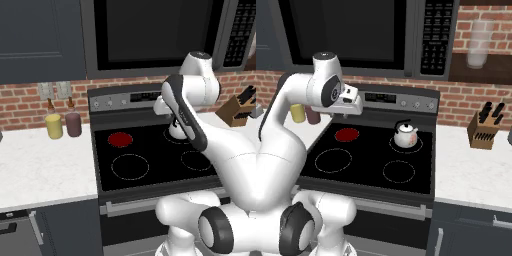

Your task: Turn off the rear left burner of the stove.

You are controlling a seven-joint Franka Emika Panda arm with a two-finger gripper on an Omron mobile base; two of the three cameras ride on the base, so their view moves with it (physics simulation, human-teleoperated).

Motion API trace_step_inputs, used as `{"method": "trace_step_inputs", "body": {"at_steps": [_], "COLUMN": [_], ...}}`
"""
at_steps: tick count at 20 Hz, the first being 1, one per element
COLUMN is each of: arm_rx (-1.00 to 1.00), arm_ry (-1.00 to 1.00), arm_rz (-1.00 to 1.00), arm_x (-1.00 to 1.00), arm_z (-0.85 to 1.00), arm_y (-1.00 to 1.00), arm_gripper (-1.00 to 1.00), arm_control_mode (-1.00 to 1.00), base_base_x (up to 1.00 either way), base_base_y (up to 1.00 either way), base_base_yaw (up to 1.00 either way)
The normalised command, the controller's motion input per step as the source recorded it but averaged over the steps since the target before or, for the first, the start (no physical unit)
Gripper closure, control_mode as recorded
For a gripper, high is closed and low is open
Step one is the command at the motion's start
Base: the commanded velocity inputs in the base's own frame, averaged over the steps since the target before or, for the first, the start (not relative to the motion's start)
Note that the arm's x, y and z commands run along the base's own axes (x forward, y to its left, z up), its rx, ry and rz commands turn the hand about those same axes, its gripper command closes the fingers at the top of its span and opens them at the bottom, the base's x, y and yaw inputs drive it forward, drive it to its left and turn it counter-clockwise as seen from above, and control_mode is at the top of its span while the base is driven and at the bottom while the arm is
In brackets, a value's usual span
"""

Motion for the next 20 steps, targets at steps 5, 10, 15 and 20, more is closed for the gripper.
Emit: {"method": "trace_step_inputs", "body": {"at_steps": [5,10,15,20], "arm_rx": [-0.04,-0.21,-0.41,-0.43], "arm_ry": [0.0,-0.04,-0.08,-0.04], "arm_rz": [0.01,0.11,0.26,0.38], "arm_x": [-0.11,-0.4,-0.27,0.0], "arm_z": [0.0,0.0,0.0,0.0], "arm_y": [0.2,0.64,0.8,0.51], "arm_gripper": [-1.0,-1.0,-1.0,-1.0], "arm_control_mode": [-1.0,-1.0,-1.0,-1.0], "base_base_x": [0.0,0.0,0.0,0.0], "base_base_y": [0.0,0.0,0.0,0.0], "base_base_yaw": [0.0,0.0,0.0,0.0]}}
